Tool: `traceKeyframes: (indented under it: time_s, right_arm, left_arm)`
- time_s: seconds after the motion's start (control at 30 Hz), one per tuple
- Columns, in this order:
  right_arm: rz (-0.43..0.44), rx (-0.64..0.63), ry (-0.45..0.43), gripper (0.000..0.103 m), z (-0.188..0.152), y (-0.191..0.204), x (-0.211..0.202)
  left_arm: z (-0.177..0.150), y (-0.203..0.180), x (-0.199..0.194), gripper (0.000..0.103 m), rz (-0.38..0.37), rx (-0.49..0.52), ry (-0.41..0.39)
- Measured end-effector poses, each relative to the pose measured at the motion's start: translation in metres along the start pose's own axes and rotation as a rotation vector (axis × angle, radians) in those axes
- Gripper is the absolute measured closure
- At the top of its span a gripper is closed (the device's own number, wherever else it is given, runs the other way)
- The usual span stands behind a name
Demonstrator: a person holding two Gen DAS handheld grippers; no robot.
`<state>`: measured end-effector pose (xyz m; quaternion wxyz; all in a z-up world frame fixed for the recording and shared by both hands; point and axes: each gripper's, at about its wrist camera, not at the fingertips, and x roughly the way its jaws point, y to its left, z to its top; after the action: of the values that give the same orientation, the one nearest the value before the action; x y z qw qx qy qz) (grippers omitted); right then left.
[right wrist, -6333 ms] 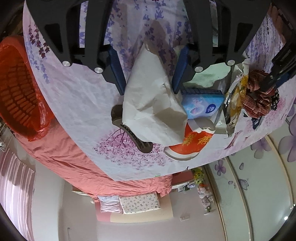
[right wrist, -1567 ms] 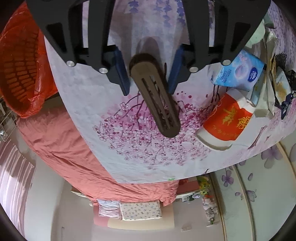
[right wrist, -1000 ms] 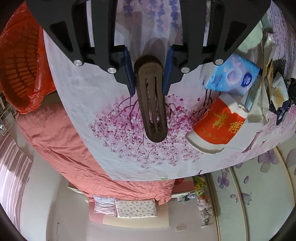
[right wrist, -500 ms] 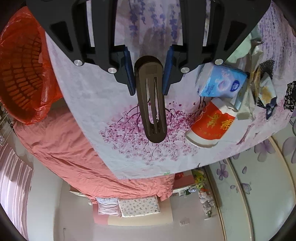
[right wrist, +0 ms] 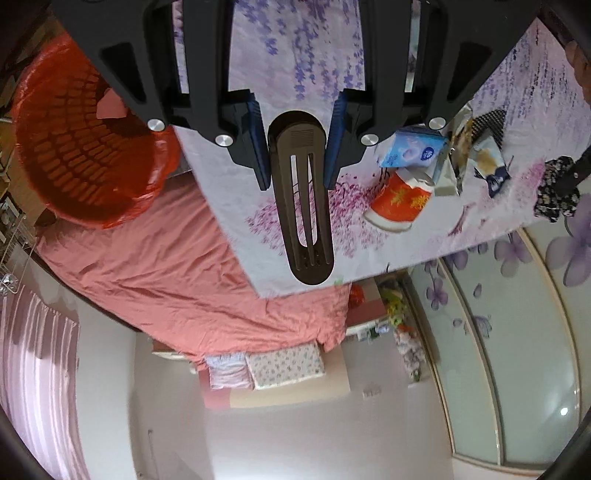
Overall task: Collect trash
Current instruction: 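Carry both held items over the orange basket and open both grippers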
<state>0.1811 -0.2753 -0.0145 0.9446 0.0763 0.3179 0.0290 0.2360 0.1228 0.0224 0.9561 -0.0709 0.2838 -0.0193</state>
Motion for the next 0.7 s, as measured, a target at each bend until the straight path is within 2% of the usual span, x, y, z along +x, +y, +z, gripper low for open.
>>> traceKeyframes:
  time_s: [0.27,0.7]
  right_arm:
    - [-0.048,0.037,-0.092,0.073,-0.005,-0.028,-0.037]
    - [-0.183,0.153,-0.172,0.073,-0.019,-0.102,-0.066]
  left_arm:
    - [-0.001,-0.066,-0.007,0.085,-0.134,0.052,-0.005]
    - [-0.023,-0.195,0.007,0.085,-0.377,0.158,0.062]
